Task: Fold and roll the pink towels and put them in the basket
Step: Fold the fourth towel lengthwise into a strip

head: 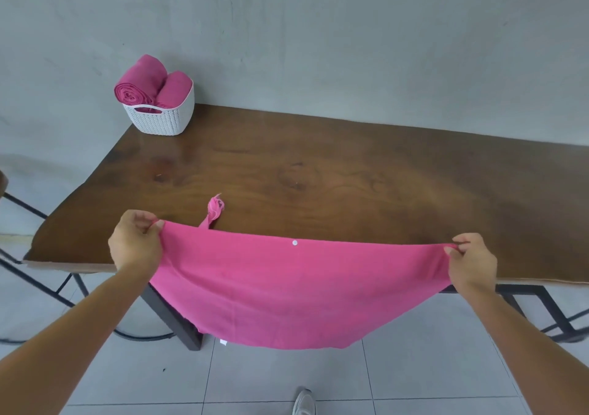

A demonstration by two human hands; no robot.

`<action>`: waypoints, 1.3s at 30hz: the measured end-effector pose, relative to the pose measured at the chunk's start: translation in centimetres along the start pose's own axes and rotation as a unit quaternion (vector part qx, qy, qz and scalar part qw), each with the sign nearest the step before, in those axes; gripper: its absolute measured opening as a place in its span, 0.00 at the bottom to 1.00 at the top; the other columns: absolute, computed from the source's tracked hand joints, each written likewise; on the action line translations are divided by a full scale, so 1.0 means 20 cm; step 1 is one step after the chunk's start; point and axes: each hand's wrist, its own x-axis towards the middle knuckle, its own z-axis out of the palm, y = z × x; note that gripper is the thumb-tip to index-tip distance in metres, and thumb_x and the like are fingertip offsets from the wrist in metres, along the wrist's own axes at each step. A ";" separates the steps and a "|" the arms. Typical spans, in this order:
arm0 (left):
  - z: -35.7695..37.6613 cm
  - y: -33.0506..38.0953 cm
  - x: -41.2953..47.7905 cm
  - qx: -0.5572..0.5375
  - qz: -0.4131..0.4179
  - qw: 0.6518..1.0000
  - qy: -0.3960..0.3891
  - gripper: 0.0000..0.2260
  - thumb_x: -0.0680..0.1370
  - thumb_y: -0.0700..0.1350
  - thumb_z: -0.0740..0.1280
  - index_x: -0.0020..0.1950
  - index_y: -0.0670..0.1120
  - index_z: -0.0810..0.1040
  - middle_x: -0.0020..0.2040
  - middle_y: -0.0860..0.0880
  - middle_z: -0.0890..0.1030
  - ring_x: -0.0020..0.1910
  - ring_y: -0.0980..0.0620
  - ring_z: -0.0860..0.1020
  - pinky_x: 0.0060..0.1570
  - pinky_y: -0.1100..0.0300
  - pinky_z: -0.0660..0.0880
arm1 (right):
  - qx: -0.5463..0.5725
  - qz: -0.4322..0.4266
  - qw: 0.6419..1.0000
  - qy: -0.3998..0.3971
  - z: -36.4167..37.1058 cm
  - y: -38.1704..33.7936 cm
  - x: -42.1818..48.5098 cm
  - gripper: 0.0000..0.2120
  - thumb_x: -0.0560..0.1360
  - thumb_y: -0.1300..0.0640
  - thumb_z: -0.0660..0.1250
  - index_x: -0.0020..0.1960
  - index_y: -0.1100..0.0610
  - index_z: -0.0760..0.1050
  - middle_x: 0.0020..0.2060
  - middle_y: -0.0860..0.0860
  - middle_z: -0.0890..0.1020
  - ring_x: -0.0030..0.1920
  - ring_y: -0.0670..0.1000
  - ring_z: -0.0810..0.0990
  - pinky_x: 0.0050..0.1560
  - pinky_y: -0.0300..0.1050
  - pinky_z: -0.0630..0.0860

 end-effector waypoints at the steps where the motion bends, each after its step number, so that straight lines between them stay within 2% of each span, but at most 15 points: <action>1: 0.03 0.01 0.01 0.004 -0.005 1.000 0.004 0.03 0.80 0.41 0.70 0.53 0.45 0.80 0.47 0.49 0.81 0.48 0.48 0.77 0.55 0.51 0.73 | 0.000 0.003 1.000 -0.005 0.02 0.01 0.04 0.07 0.79 0.63 0.68 0.57 0.60 0.77 0.47 0.58 0.84 0.51 0.60 0.81 0.53 0.48 0.74; 6: 0.22 0.04 0.06 0.047 -0.004 0.999 0.017 0.03 0.81 0.40 0.68 0.50 0.44 0.81 0.46 0.47 0.80 0.48 0.44 0.77 0.54 0.48 0.74 | -0.003 0.015 1.000 -0.007 0.12 0.03 0.24 0.04 0.79 0.63 0.67 0.49 0.59 0.81 0.44 0.54 0.83 0.52 0.59 0.79 0.51 0.46 0.71; 10: 0.36 0.08 0.12 0.070 0.026 0.997 0.027 0.04 0.80 0.38 0.67 0.47 0.45 0.80 0.46 0.45 0.81 0.55 0.40 0.76 0.57 0.45 0.73 | -0.034 0.013 0.999 0.015 0.20 0.06 0.42 0.05 0.79 0.60 0.68 0.48 0.56 0.82 0.44 0.55 0.84 0.54 0.63 0.75 0.56 0.56 0.73; 14: 0.49 0.15 0.18 0.075 0.032 0.996 0.035 0.03 0.79 0.36 0.67 0.47 0.43 0.80 0.47 0.42 0.82 0.52 0.40 0.78 0.55 0.47 0.72 | -0.081 0.013 0.995 0.050 0.28 0.06 0.57 0.06 0.80 0.59 0.67 0.48 0.55 0.82 0.45 0.57 0.84 0.53 0.64 0.74 0.56 0.58 0.71; 27: 0.86 0.39 0.38 0.084 0.033 0.995 0.037 0.03 0.80 0.40 0.67 0.50 0.44 0.81 0.46 0.45 0.81 0.48 0.47 0.77 0.53 0.52 0.71 | -0.110 -0.015 0.992 0.055 0.42 -0.01 1.03 0.05 0.81 0.60 0.64 0.49 0.55 0.79 0.49 0.56 0.81 0.55 0.62 0.74 0.59 0.59 0.69; 33: 1.01 0.45 0.51 0.100 0.063 0.992 0.034 0.03 0.79 0.40 0.67 0.48 0.45 0.80 0.45 0.45 0.82 0.49 0.43 0.79 0.53 0.49 0.73 | -0.133 -0.005 0.989 0.067 0.51 -0.05 1.18 0.06 0.79 0.63 0.64 0.53 0.57 0.78 0.52 0.59 0.80 0.57 0.63 0.72 0.59 0.58 0.65; 39: 1.18 0.50 0.70 0.114 0.083 0.990 0.026 0.02 0.78 0.40 0.67 0.49 0.44 0.79 0.46 0.45 0.81 0.48 0.44 0.78 0.51 0.49 0.73 | -0.144 -0.008 0.986 0.080 0.61 -0.10 1.37 0.07 0.79 0.63 0.64 0.55 0.59 0.78 0.53 0.61 0.79 0.58 0.64 0.71 0.59 0.59 0.65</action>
